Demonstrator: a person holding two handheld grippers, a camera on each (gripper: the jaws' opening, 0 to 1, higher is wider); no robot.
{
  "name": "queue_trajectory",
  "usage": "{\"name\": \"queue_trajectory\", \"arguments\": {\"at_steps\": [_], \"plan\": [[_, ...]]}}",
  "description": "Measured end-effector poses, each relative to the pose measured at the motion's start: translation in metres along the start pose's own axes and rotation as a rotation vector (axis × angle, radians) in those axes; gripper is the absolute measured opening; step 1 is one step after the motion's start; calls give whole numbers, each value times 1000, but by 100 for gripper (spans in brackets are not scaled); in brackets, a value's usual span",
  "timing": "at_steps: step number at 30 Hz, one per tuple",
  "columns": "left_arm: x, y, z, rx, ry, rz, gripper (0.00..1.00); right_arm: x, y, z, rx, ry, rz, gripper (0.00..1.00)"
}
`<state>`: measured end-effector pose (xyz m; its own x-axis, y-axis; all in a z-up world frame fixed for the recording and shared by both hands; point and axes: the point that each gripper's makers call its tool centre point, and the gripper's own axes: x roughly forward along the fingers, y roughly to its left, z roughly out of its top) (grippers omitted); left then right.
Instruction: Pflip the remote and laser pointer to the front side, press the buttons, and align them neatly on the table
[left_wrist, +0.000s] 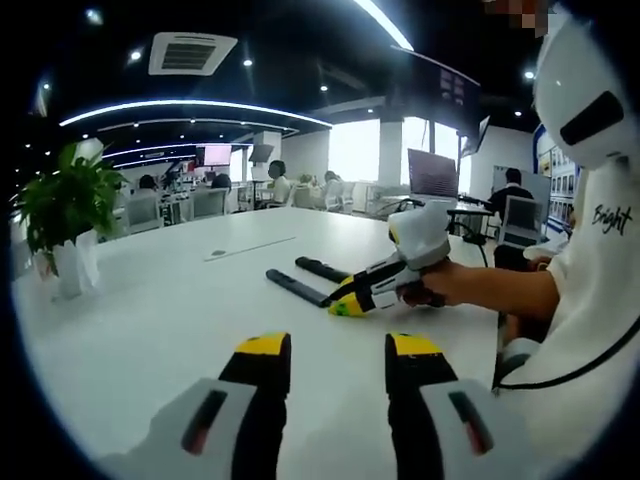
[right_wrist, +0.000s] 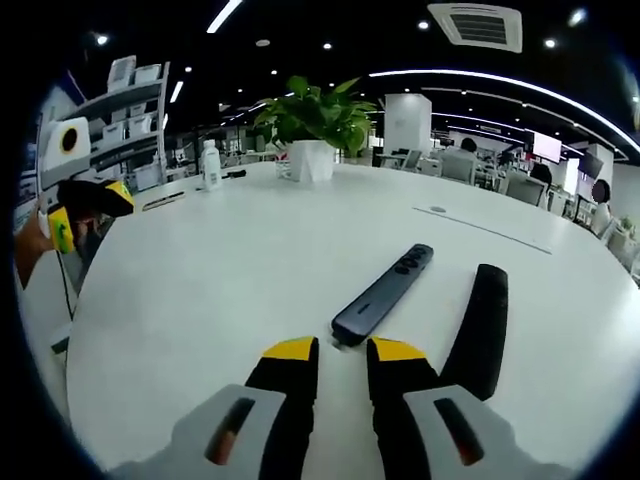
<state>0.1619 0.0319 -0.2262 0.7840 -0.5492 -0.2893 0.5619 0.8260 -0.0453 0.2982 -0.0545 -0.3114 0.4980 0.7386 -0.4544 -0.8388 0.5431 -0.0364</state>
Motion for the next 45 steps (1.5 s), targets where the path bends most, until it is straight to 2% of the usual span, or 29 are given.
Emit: {"name": "queue_trajectory", "arguments": {"at_steps": [11,13,16,20,27,45], "plan": [[-3,3,0,-19,-9,16,39,1,-1,1,0,-1,-25,26],[-3,3,0,-24,-12,16,39,1,-5,2,12,-5,-48,26],[-4,2,-1,-24,-12,19,39,3,-3,8,36,-27,-43,27],[-4,0,-1,-23,-11,17,39,8,-8,4,-5,0,-92,26],[-6,0,-1,-22,-9,20,39,9,-11,3,8,-6,-88,26],[-6,1,-4,-22,-1,21,39,9,-2,6,0,-22,-48,25]]}}
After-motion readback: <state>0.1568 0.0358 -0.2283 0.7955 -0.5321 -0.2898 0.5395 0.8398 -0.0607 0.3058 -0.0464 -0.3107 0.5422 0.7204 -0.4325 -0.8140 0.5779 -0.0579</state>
